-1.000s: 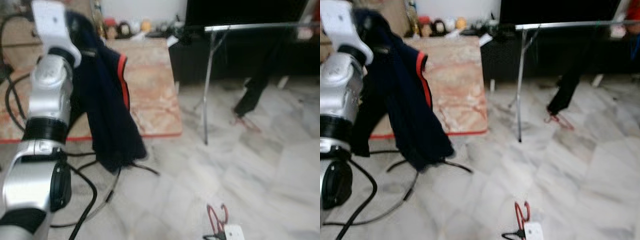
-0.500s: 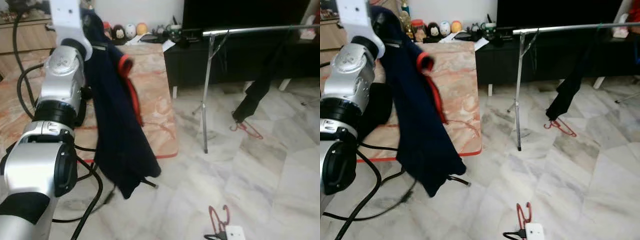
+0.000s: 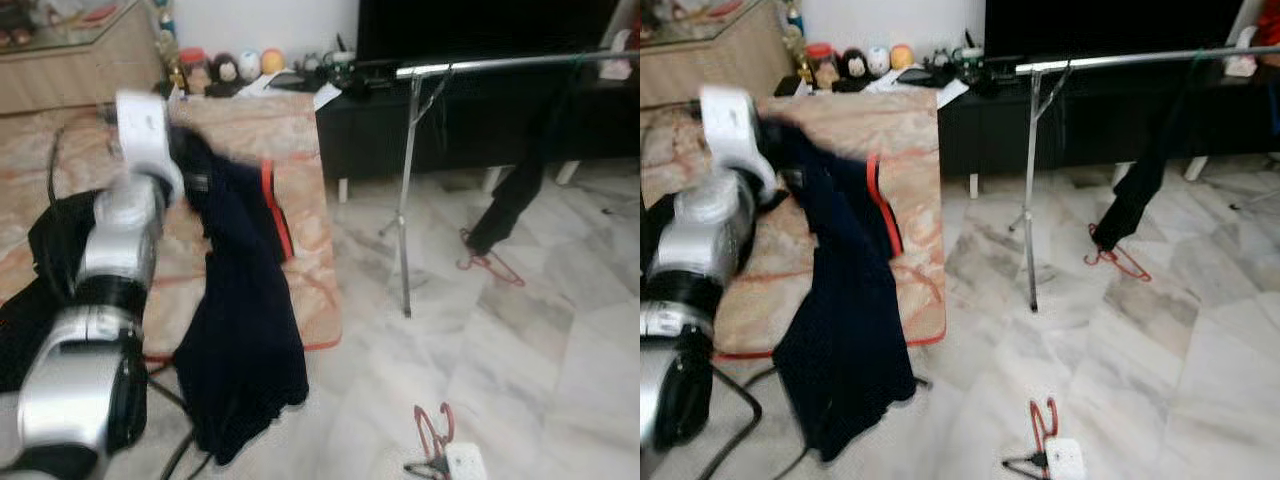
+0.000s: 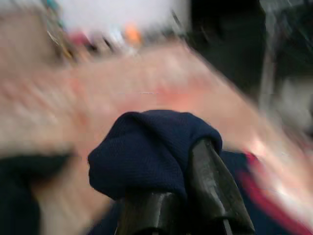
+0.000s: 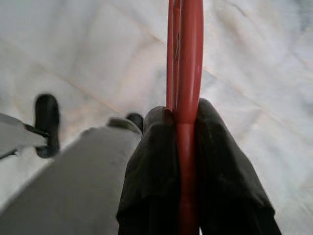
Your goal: Hang hanger
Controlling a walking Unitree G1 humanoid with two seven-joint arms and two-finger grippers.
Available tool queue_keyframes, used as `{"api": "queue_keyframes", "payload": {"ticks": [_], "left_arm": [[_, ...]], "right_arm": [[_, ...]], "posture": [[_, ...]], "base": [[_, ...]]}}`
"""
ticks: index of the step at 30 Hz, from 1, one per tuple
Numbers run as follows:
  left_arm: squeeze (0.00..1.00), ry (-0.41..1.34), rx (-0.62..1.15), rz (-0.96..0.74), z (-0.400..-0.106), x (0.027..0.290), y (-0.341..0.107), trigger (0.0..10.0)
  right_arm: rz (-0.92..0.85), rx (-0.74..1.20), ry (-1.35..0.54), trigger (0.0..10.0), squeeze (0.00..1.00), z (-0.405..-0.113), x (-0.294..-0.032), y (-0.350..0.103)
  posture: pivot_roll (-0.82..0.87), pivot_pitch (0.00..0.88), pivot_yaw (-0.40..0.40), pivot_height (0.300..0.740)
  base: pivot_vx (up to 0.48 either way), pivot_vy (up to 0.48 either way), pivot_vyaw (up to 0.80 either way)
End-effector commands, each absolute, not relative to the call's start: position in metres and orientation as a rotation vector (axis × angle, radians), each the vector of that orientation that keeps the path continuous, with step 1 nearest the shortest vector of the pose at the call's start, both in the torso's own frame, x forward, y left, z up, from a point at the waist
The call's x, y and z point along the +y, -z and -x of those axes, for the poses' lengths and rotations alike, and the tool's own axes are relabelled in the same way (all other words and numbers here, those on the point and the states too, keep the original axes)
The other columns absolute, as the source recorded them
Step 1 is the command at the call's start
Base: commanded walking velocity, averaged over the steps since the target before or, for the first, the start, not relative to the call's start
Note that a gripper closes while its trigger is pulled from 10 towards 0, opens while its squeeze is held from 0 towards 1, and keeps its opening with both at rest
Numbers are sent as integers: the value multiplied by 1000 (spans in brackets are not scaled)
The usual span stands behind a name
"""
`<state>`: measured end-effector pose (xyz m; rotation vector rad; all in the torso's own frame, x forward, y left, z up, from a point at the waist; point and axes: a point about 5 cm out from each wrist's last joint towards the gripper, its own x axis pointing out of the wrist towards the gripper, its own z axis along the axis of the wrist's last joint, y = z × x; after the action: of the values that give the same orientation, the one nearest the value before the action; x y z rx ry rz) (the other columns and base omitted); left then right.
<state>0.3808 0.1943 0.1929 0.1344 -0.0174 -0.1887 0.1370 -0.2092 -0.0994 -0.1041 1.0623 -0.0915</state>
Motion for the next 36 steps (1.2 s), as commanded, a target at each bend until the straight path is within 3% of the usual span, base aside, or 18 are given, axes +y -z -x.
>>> {"api": "queue_keyframes", "payload": {"ticks": [1,6,15,22,23,24,25,36], "left_arm": [[0,242,-29,-152,-375,190,-202,10000],[0,338,127,-128,-342,170,-157,10000],[0,339,75,-73,-334,159,-172,10000],[0,275,107,-88,-321,165,-155,10000],[63,283,108,-88,-320,163,-155,10000],[63,289,108,-88,-319,162,-155,10000],[1000,302,110,-83,-318,159,-155,10000],[1000,422,133,-132,-312,160,-164,10000]], "right_arm": [[89,1067,89,10000,0,-137,-208,100],[95,1072,90,10000,0,-136,-213,99],[82,1082,87,10000,0,-125,-204,104],[73,1092,75,10000,0,-118,-193,108],[73,1092,75,10000,0,-118,-193,108],[73,1092,74,10000,0,-118,-192,108],[72,1092,75,10000,0,-118,-192,107],[73,1087,91,10000,0,-119,-208,105]], "posture": [[30,0,36,740],[35,0,31,740],[23,0,35,740],[26,0,34,740],[26,0,34,740],[26,0,34,740],[26,0,36,740],[32,0,41,740]], "base": [[0,0,0],[0,0,0],[0,0,0],[0,0,0],[0,0,0],[0,0,0],[0,0,0],[0,0,0]]}}
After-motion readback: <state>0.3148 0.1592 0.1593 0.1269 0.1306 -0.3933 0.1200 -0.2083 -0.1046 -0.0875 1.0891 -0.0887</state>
